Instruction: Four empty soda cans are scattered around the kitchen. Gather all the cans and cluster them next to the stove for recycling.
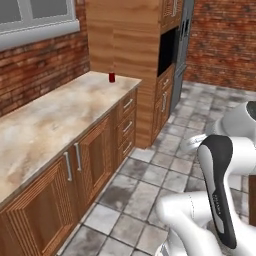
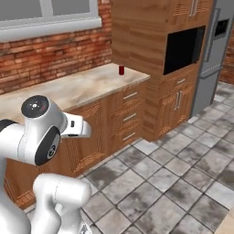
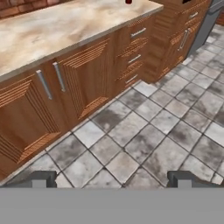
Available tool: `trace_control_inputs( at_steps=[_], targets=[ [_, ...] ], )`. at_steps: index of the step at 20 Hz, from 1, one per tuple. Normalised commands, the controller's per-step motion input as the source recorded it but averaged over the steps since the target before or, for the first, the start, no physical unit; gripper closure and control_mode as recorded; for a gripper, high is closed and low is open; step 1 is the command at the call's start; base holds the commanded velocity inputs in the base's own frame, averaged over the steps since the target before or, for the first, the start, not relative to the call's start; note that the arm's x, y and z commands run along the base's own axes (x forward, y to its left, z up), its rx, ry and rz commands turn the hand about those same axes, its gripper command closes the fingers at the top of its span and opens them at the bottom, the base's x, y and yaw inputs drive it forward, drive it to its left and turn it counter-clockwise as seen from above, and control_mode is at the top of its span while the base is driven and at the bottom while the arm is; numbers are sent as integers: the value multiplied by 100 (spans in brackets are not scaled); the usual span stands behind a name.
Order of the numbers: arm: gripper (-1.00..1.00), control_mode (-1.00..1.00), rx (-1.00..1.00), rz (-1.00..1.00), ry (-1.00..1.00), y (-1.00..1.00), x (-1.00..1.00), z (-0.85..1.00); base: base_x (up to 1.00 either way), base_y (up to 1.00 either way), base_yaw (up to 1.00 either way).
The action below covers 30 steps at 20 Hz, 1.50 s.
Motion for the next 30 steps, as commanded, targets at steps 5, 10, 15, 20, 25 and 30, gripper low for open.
trace_control_inputs(
  at_steps=[5, 10, 15, 20, 25, 30],
  targets=[
    [-100, 100, 0, 0, 0, 0, 0, 0, 66, 13, -17],
    [-100, 100, 0, 0, 0, 0, 0, 0, 72, 12, -15],
    [-100, 100, 0, 0, 0, 0, 0, 0, 68, 17, -15],
    [-100, 100, 0, 0, 0, 0, 0, 0, 75, 24, -10],
    [-100, 100, 0, 0, 0, 0, 0, 0, 78, 25, -10],
    [-100, 100, 0, 0, 0, 0, 0, 0, 75, 29, -7]
  ],
)
